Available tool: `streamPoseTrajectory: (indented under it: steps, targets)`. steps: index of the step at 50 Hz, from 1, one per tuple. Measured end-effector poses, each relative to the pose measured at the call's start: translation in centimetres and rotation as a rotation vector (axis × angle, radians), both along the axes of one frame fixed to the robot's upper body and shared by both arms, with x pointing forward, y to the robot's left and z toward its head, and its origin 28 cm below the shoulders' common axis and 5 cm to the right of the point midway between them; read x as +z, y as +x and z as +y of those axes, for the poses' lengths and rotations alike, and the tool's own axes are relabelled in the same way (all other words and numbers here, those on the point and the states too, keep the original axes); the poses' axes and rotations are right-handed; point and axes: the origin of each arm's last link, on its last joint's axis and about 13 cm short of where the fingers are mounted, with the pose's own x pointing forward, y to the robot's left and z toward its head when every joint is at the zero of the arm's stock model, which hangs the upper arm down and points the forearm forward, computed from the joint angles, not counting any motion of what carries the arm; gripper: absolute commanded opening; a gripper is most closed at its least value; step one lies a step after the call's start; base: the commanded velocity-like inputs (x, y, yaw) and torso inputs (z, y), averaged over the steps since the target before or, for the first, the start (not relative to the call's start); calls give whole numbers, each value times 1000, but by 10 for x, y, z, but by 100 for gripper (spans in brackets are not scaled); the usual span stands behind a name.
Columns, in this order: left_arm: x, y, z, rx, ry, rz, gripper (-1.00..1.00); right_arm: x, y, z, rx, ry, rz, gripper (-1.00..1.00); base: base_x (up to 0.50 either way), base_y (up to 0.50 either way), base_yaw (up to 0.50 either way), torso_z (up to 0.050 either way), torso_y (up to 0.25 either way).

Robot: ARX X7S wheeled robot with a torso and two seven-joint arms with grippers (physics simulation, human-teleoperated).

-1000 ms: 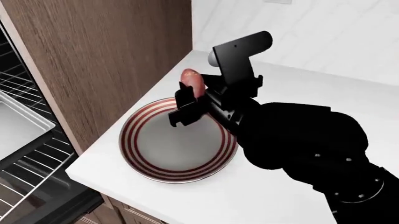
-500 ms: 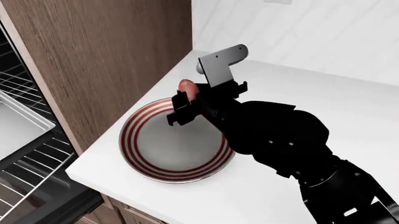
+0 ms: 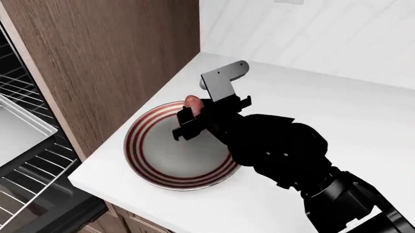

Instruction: Pick the sweet potato from the oven and place it on the plate on the counter.

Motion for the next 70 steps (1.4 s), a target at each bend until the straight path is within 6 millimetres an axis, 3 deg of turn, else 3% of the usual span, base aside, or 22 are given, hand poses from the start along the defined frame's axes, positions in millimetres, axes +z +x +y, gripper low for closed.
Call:
streamPoseTrajectory:
  steps: [21, 70]
  targets:
    - [-2, 2, 0, -1, -2, 4, 100, -19, 0, 1, -3, -22, 45, -100, 0, 0, 0, 0, 0]
    - [-4, 3, -1, -5, -2, 7, 100, -18, -18, 3, 48, -17, 37, -100, 0, 0, 0, 0, 0]
